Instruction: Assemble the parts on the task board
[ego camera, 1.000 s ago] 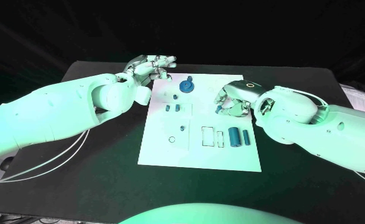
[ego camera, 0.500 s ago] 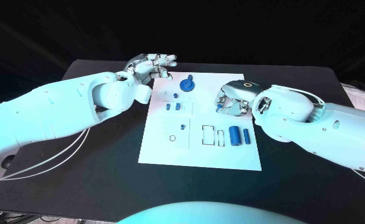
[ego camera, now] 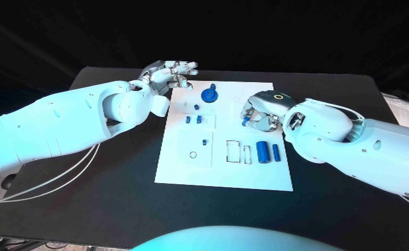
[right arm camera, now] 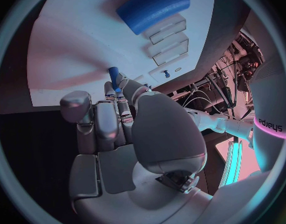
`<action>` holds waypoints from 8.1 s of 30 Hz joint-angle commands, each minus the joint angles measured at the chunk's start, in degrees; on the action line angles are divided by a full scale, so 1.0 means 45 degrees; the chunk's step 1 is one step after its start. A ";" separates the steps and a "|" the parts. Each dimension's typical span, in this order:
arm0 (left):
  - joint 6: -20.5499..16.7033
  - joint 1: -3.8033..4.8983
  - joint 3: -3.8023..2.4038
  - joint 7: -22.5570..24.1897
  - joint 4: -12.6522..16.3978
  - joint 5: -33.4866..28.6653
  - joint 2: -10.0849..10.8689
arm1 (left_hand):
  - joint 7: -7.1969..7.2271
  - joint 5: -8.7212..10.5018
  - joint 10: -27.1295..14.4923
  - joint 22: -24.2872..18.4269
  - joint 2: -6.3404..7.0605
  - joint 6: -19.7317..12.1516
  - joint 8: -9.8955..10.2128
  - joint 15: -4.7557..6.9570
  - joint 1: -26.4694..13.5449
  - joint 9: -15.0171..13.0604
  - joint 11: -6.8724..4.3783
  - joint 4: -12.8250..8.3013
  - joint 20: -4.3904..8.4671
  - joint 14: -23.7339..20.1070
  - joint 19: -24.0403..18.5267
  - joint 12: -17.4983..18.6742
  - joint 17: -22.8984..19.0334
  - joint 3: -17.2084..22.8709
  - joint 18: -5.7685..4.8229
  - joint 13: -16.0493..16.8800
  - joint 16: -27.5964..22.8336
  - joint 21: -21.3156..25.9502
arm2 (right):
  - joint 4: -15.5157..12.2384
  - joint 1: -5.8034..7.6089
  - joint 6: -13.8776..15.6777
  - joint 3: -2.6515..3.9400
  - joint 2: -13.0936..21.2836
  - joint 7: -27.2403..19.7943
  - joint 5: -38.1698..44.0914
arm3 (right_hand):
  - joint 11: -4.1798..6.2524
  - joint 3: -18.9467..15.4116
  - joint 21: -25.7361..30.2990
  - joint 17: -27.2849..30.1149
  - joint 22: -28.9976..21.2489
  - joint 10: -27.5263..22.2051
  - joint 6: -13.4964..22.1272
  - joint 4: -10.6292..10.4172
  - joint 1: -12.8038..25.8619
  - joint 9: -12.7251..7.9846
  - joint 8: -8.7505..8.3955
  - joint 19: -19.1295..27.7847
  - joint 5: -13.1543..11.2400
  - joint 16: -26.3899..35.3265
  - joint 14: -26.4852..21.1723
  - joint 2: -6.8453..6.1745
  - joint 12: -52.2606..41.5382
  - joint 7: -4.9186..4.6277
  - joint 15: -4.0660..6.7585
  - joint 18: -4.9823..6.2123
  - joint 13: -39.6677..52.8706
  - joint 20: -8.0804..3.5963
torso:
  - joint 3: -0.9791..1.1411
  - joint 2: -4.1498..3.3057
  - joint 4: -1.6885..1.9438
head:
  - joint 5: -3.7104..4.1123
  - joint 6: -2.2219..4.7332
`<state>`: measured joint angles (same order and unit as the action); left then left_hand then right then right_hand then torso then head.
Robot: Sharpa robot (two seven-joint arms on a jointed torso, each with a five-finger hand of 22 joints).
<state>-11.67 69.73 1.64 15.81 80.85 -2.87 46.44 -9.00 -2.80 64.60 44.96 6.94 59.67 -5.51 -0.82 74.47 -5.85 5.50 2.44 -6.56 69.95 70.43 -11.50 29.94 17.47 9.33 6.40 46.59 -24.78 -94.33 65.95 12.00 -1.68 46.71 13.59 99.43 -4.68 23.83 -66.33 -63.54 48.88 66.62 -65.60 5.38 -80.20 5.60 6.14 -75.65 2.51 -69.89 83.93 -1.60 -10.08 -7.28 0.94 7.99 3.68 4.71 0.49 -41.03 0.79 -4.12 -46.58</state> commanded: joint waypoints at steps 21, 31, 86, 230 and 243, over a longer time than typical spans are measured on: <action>0.0284 0.0000 -0.0001 0.0051 -0.0014 0.0283 -0.0104 | -0.0093 -0.0013 -0.0087 -0.0032 -0.0093 -0.0046 0.0010 -0.0029 0.0033 0.0018 0.0013 0.0003 -0.0027 -0.0051 0.0064 -0.0083 -0.0026 -0.0079 0.0240 0.0023 -0.0073 0.0086 | -0.2292 -0.0189 0.1518 0.0168 -0.0551 -0.0317 -0.0947 | 0.0206 0.0179 -0.0139 -0.0001 0.0077 0.0314 0.0024 -0.0072 0.0097 0.0023 -0.0051 -0.0066 0.0071 -0.0082 0.0468 -0.0028 0.0144 -0.0084 0.0061 -0.0173 0.0042 -0.0017 | -0.0012 0.0000 0.0015 | -0.0188 0.0044; 0.0303 -0.0001 0.0001 0.0045 -0.0001 0.0284 -0.0141 | -0.0094 -0.0014 -0.0089 -0.0040 -0.0100 -0.0045 0.0008 -0.0030 0.0042 0.0018 0.0014 0.0001 -0.0028 -0.0054 0.0065 -0.0088 -0.0031 -0.0089 0.0240 0.0024 -0.0073 0.0095 | -0.1861 -0.0720 0.1017 -0.0018 -0.1849 -0.0716 -0.1139 | 0.0192 0.0170 -0.0128 0.0024 0.0047 0.0295 0.0048 -0.0136 0.0230 0.0026 -0.0076 -0.0041 0.0071 -0.0075 0.0458 -0.0064 0.0214 -0.0089 0.0046 -0.0167 0.0039 -0.0008 | -0.0024 -0.0018 0.0029 | -0.0331 0.0017; 0.0364 0.0000 0.0000 0.0003 0.0008 0.0284 -0.0171 | -0.0091 -0.0013 -0.0081 -0.0054 -0.0114 -0.0037 -0.0001 -0.0030 0.0059 0.0018 0.0011 -0.0003 -0.0030 -0.0060 0.0068 -0.0103 -0.0040 -0.0105 0.0240 0.0029 -0.0074 0.0110 | -0.0718 -0.1297 -0.0969 -0.0280 -0.3235 0.0483 0.0395 | 0.0141 0.0151 -0.0090 0.0054 -0.0024 0.0160 0.0215 -0.0260 0.0497 0.0008 -0.0192 0.0025 0.0070 -0.0077 0.0439 -0.0132 0.0412 -0.0121 0.0011 -0.0156 0.0020 0.0020 | -0.0016 0.0000 0.0009 | -0.0390 -0.0193; 0.0494 -0.0123 0.0084 -0.0190 0.0193 0.0284 0.0125 | -0.0065 -0.0014 -0.0076 -0.0135 -0.0187 -0.0002 -0.0040 -0.0024 0.0138 0.0023 -0.0004 -0.0020 -0.0031 -0.0094 0.0092 -0.0166 -0.0092 -0.0205 0.0246 0.0047 -0.0077 0.0198 | -0.2735 -0.1697 0.2221 -0.0249 0.0223 0.4855 -0.5234 | 0.1256 -0.8287 -0.2555 -0.2518 0.3852 0.2472 0.0122 -0.4898 0.3973 0.1532 0.1988 -0.1325 0.1806 -0.2597 0.0797 0.1294 -1.0957 0.0884 0.0871 -0.0771 1.2813 -0.0729 | 0.0028 0.0207 -0.0542 | 0.0034 -0.0170; 0.0502 -0.0123 0.0084 -0.0213 0.0195 0.0284 0.0147 | -0.0065 -0.0014 -0.0076 -0.0135 -0.0187 -0.0002 -0.0040 -0.0024 0.0138 0.0023 -0.0004 -0.0020 -0.0031 -0.0094 0.0092 -0.0166 -0.0092 -0.0205 0.0246 0.0047 -0.0077 0.0198 | -0.2798 -0.1713 0.2113 -0.0250 0.0368 0.4910 -0.4423 | 0.1209 -0.8868 -0.2472 -0.2315 0.3758 0.2300 0.0261 -0.4652 0.4143 0.1728 0.1896 -0.1259 0.0875 -0.2459 0.0750 0.1105 -1.0405 0.0828 0.0824 -0.0749 1.2665 -0.0693 | 0.0037 0.0203 -0.0557 | 0.0027 -0.0203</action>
<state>-10.47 69.15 2.06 14.68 81.58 -1.74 47.16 -9.20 -2.80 64.60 44.41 6.41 59.47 -5.51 -0.82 75.00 -5.84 5.50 2.27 -6.56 69.95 70.43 -11.99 29.59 16.85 9.32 6.52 46.59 -24.11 -106.70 58.32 22.64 -2.80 48.37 35.51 77.16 0.84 -16.25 -77.46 -74.05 65.84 77.24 -64.88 -16.16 -59.74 13.26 15.05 -81.56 5.85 -81.16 83.82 3.37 -57.14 -3.47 4.75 5.71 60.55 1.64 0.63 -40.08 -1.70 -3.98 -47.47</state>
